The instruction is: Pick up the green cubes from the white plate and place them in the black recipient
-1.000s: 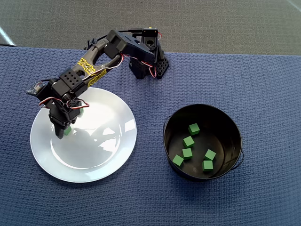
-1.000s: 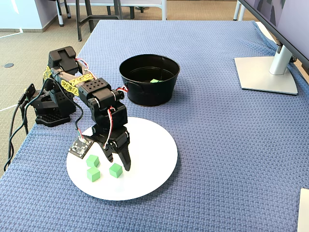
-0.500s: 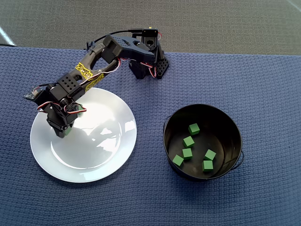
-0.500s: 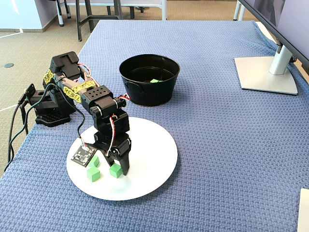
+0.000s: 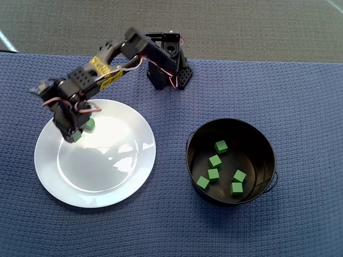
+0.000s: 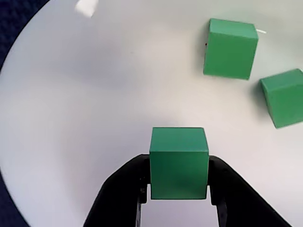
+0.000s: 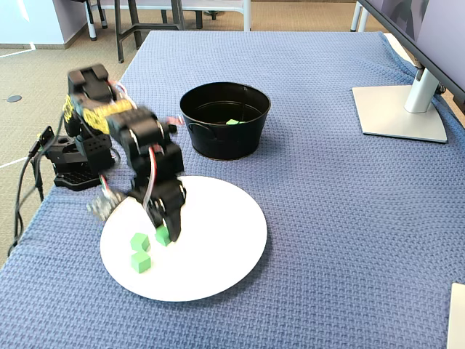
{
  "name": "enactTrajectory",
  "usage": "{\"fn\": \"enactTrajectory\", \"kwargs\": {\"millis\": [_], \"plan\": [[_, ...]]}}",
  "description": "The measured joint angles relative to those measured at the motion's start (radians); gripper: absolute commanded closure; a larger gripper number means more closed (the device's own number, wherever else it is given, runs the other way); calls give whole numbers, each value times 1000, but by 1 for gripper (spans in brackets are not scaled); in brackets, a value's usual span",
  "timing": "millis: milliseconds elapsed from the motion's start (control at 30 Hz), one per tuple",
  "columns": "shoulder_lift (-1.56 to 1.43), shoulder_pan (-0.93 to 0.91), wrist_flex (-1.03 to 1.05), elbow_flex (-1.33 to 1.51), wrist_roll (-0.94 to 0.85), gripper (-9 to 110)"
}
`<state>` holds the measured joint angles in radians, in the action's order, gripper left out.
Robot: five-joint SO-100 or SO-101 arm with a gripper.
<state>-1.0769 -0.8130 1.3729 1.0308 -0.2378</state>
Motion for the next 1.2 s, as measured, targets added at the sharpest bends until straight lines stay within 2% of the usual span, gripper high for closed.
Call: {"fn": "enactTrajectory", "kwargs": {"millis": [267,533,633,867,933,967,1200], "plan": [[-318,219,41,170,147,102],[-597,686,64,319,307,102],[-658,884,14,383,337,102],[-653,1195,-140,454,371,101],[-614,1243,-164,454,377,79],[-598,1255,-169,454,377,72],[-609,1204,-124,434,377,70]]}}
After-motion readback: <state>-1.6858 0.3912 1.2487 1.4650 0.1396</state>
